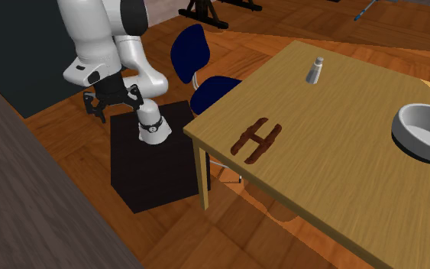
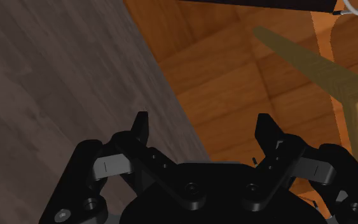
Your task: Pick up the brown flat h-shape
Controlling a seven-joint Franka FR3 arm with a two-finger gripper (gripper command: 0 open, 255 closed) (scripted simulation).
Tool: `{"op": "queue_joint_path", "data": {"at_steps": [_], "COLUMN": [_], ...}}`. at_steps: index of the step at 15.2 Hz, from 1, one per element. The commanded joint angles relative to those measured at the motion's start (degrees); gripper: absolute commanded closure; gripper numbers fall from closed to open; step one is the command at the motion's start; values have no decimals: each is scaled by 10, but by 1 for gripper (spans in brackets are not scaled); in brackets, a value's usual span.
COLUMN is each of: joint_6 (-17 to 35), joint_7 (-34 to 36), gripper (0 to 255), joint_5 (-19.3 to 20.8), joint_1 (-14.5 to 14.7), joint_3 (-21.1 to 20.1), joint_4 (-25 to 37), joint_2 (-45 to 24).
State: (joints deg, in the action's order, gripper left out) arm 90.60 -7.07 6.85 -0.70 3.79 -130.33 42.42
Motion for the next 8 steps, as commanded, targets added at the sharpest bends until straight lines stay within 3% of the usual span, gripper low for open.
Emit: {"op": "queue_joint_path", "data": {"at_steps": [1, 8], "joint_6": [0, 32], "joint_7": [0, 29], "gripper": [0, 0], "joint_5": [0, -39], "joint_1": [0, 43], "joint_3": [0, -55], "joint_4": [0, 43], "joint_2": [0, -84]}}
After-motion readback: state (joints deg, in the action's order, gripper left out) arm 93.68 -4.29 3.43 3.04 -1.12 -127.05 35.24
